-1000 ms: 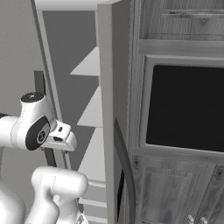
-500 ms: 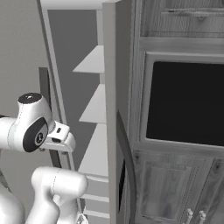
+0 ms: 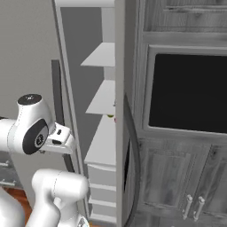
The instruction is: Store the kebab skewer in the freezer for long-term storage. Close the freezer door after placing the cooked food.
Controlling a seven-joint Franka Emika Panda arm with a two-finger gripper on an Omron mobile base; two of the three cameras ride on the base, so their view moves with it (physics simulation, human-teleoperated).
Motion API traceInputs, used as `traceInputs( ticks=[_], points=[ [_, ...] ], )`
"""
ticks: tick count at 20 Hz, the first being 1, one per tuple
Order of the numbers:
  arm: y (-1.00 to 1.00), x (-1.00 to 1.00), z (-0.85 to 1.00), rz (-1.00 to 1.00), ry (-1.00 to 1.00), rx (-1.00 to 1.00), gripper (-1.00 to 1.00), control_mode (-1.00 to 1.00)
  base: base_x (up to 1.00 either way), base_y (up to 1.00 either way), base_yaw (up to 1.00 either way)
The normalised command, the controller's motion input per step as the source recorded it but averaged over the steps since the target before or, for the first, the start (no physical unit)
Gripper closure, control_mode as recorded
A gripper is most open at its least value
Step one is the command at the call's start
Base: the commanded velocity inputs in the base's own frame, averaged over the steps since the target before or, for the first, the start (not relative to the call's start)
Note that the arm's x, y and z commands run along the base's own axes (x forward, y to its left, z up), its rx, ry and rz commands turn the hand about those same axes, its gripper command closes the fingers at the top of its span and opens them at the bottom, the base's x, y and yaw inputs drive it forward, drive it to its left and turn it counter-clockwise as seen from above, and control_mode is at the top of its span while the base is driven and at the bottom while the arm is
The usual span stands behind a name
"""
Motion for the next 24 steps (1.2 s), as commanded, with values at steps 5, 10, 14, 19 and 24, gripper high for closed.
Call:
traceInputs(
  ticks=[5, 10, 14, 19, 24],
  points=[
    [0.00, 0.00, 0.00, 0.00, 0.00, 0.00, -1.00, 1.00, -0.46, -0.03, 0.00],
    [0.00, 0.00, 0.00, 0.00, 0.00, 0.00, -1.00, 1.00, -0.47, -0.05, 0.00],
    [0.00, 0.00, 0.00, 0.00, 0.00, 0.00, -1.00, 1.00, -0.48, -0.04, 0.00],
    [0.00, 0.00, 0.00, 0.00, 0.00, 0.00, -1.00, 1.00, -0.43, -0.02, 0.00],
    [0.00, -0.01, 0.00, 0.00, 0.00, 0.00, -1.00, -1.00, -0.17, 0.00, 0.00]
  ],
)
